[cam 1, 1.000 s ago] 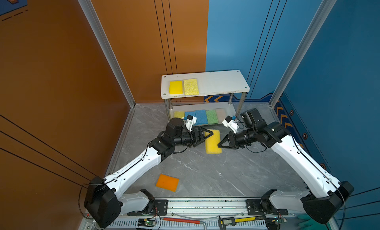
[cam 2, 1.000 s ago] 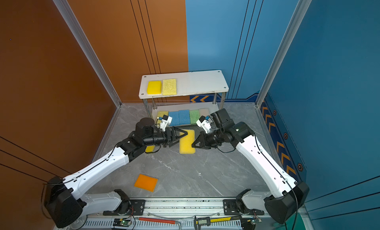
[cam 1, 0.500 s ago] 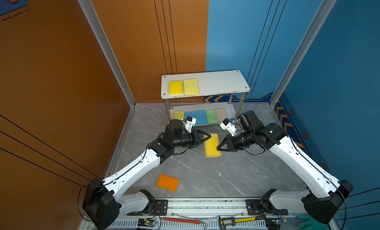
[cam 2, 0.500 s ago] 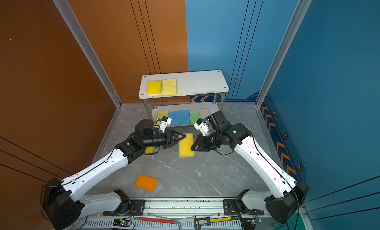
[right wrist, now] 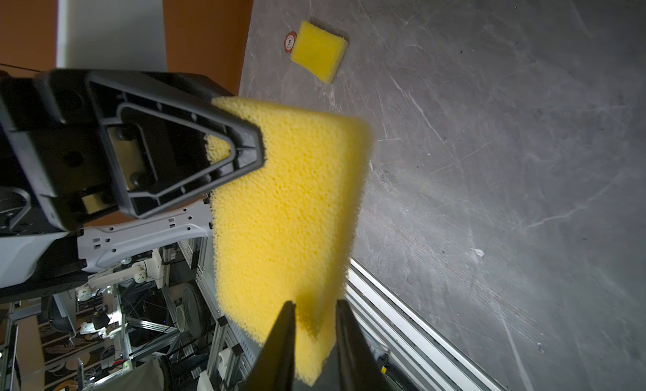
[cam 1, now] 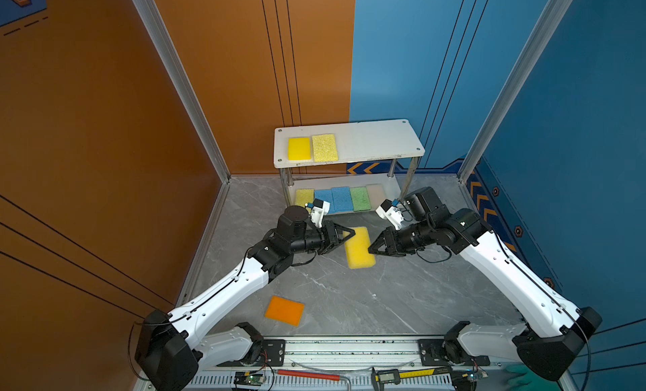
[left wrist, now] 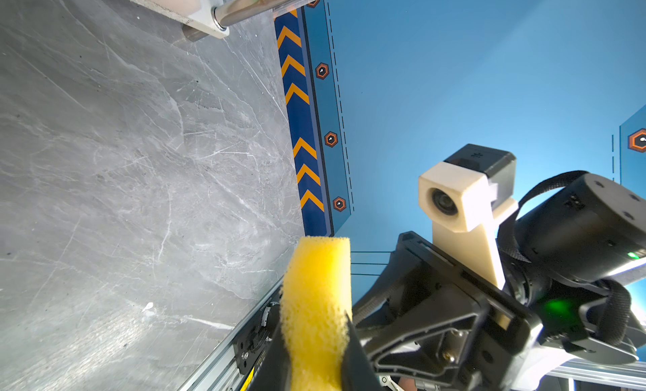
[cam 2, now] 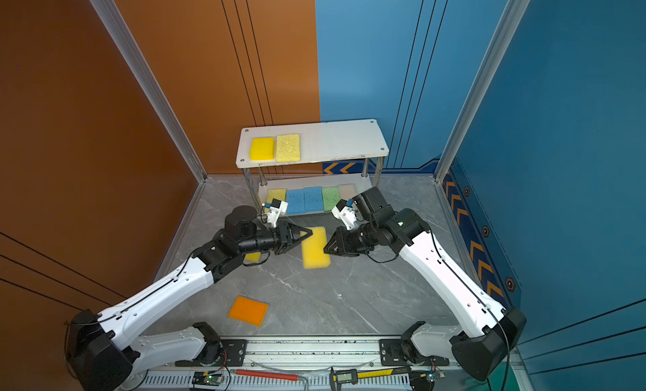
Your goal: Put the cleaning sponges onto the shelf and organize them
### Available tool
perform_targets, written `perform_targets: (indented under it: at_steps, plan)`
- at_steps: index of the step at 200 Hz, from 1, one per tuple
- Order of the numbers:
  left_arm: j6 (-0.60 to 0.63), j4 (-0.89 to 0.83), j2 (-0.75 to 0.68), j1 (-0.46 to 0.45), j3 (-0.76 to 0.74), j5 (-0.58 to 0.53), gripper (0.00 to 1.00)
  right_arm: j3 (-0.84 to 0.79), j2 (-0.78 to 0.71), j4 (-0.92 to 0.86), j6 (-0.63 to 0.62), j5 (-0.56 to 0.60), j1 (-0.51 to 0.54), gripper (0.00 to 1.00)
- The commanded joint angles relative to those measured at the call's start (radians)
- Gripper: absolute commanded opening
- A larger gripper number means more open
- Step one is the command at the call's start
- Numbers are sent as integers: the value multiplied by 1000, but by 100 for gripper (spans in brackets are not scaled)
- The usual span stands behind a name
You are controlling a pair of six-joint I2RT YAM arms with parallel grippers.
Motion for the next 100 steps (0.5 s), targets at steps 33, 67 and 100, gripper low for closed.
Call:
perform_targets:
  at_steps: [33,67,100]
  plan:
    - [-99,129,-56,16,-38,-96,18,59,-74,29,62,5,-125,75]
    - [-190,231,-83,56,-52,-121,18,-34,-151,226,219,-138,-268,92]
    - [-250,287,-93,80,-51,-105,18,-146,-184,486,404,-283,-306,94]
